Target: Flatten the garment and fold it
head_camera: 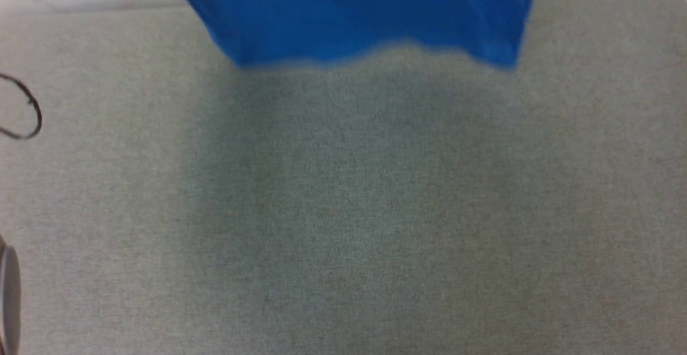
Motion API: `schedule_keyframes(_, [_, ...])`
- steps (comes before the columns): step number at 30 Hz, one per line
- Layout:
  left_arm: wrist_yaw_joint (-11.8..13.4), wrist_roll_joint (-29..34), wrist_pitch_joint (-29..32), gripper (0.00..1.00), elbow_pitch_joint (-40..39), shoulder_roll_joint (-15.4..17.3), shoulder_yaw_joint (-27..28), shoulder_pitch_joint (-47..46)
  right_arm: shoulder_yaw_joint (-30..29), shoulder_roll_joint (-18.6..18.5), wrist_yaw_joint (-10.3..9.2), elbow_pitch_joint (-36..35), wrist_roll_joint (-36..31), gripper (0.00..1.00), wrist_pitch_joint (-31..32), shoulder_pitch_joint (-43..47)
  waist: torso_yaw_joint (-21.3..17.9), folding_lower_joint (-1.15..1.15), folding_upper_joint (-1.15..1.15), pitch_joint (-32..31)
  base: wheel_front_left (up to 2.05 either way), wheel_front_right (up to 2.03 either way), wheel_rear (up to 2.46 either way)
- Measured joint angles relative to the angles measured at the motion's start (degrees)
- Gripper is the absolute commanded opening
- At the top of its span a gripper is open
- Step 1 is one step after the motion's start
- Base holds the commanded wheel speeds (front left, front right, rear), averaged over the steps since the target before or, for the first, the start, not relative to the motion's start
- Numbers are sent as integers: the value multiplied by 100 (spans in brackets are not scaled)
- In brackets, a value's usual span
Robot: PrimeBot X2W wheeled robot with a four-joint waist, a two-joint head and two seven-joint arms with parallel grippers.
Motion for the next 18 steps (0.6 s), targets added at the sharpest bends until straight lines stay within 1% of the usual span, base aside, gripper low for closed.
schedule_keyframes(4, [-99,20,-289,0,608,-85,-88,-358,396,120,0,687,-16,0,-380,-398,-18,0,0,240,0,0,0])
schedule_keyframes(7, [-105,19,-521,0,1088,-218,-141,-425,641,257,0,1198,75,0,-612,-491,-35,-1,0,382,0,0,0])
schedule_keyframes(13, [-209,-73,-866,0,2043,-405,-193,-390,1232,564,0,2141,297,0,-927,-456,-93,-2,0,540,0,0,0])
schedule_keyframes(18, [-310,-257,-1011,0,2753,-572,-220,17,1615,662,0,2759,639,0,-1131,-109,-90,-1,0,485,0,0,0])
